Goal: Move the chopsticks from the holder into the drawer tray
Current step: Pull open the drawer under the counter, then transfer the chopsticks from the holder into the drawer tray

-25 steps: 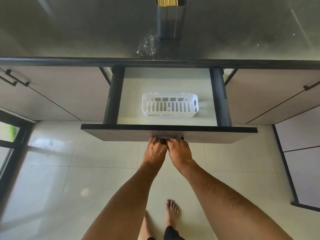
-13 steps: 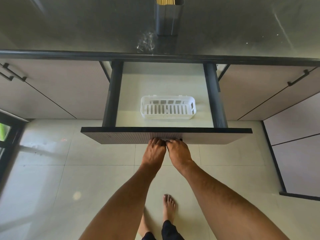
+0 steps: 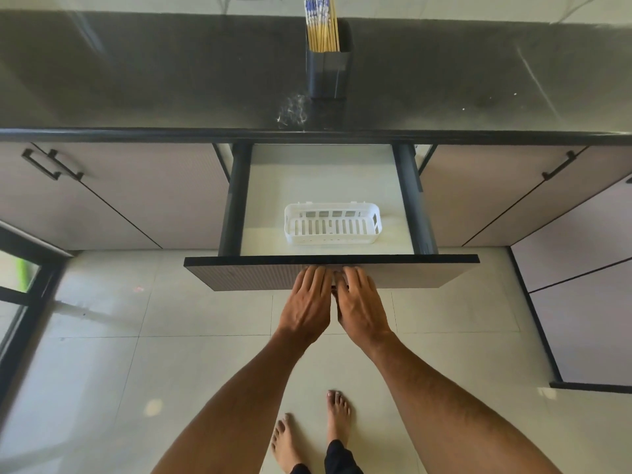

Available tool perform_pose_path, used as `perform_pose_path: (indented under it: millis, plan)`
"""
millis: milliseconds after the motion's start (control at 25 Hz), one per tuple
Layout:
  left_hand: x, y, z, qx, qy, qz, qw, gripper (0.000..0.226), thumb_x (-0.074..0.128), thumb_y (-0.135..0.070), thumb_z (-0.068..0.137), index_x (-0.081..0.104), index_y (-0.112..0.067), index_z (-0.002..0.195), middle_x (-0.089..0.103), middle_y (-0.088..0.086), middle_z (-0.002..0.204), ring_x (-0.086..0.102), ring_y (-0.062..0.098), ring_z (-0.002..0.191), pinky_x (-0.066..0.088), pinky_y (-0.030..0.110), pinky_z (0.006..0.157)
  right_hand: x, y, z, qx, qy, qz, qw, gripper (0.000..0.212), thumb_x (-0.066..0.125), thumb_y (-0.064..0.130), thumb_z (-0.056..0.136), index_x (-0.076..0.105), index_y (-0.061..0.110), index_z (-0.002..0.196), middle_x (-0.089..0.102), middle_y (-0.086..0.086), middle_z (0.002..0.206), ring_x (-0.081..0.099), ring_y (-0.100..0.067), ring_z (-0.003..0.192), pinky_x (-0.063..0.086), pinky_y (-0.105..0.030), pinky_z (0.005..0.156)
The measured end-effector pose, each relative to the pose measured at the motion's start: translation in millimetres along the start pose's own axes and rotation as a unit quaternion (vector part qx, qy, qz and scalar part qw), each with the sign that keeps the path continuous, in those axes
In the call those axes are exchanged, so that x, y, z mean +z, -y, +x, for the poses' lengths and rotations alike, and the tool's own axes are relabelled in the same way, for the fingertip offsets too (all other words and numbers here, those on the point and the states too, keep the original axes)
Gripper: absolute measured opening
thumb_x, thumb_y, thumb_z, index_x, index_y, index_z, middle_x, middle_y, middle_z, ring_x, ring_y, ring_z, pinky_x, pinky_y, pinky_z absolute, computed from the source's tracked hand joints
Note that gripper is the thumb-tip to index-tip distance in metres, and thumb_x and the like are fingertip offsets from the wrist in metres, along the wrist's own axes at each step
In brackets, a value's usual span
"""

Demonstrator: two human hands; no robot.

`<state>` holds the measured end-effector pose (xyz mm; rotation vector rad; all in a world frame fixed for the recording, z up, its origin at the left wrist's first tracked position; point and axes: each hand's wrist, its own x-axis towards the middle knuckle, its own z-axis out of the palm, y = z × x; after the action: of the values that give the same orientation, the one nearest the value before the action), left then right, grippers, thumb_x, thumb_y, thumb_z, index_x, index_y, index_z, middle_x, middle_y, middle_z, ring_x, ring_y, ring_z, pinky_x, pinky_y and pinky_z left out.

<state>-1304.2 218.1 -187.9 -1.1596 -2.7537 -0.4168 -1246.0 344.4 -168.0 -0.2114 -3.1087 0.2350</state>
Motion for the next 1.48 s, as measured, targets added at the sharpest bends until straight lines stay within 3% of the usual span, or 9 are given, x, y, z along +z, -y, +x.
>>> perform_pose_path:
  millis: [240, 560, 880, 1240, 1480]
  plan:
    - [-46.9, -3.9, 8.7, -0.038, -0.019, 0.023, 0.999, 0.052, 0.044, -0.015, 0.103, 0.035, 0.007, 0.149, 0.042, 0.027, 0.151, 0.033, 0.042, 0.145, 0.015, 0.049, 0.125, -45.5, -2.2, 2.8, 0.009, -0.01, -0.056, 0.998, 0.067, 0.07, 0.018, 0.092, 0.043, -0.002, 0.15, 0.049, -0.024, 0.151, 0.045, -0.041, 0.142, 0.039, -0.05, 0.117]
    - [-101.2, 1.7, 58.2, -0.065, -0.048, 0.057, 0.995, 0.062, 0.033, -0.03, 0.107, 0.017, 0.004, 0.155, 0.021, 0.026, 0.162, 0.012, 0.039, 0.153, 0.008, 0.05, 0.126, -100.5, -11.6, 44.5, 0.018, -0.036, -0.085, 0.996, 0.066, 0.036, 0.041, 0.109, 0.024, -0.001, 0.158, 0.029, -0.025, 0.163, 0.028, -0.042, 0.151, 0.028, -0.052, 0.123]
    - [-165.0, 3.5, 139.3, -0.082, -0.093, 0.095, 0.988, 0.062, 0.028, -0.033, 0.107, 0.017, 0.003, 0.156, 0.019, 0.024, 0.163, 0.012, 0.038, 0.153, 0.009, 0.049, 0.126, -174.2, -30.6, 110.5, 0.002, -0.101, -0.108, 0.989, 0.071, 0.02, 0.048, 0.105, 0.029, 0.0, 0.156, 0.033, -0.024, 0.161, 0.031, -0.042, 0.15, 0.029, -0.052, 0.123]
    - [-220.4, 17.3, 222.3, -0.096, -0.138, 0.134, 0.977, 0.063, 0.015, -0.037, 0.108, 0.008, 0.001, 0.158, 0.01, 0.021, 0.166, 0.004, 0.035, 0.155, 0.008, 0.048, 0.126, -247.8, -48.0, 186.5, -0.011, -0.157, -0.146, 0.977, 0.07, 0.019, 0.046, 0.106, 0.033, -0.003, 0.154, 0.039, -0.026, 0.158, 0.035, -0.043, 0.148, 0.034, -0.053, 0.12]
    - [-232.8, 52.7, 285.8, -0.068, -0.183, 0.129, 0.972, 0.062, 0.021, -0.033, 0.107, 0.014, 0.004, 0.156, 0.017, 0.023, 0.164, 0.009, 0.036, 0.154, 0.009, 0.048, 0.126, -276.4, -50.4, 256.8, -0.016, -0.207, -0.122, 0.97, 0.068, 0.021, 0.043, 0.107, 0.031, -0.005, 0.154, 0.038, -0.027, 0.157, 0.034, -0.042, 0.148, 0.034, -0.054, 0.12]
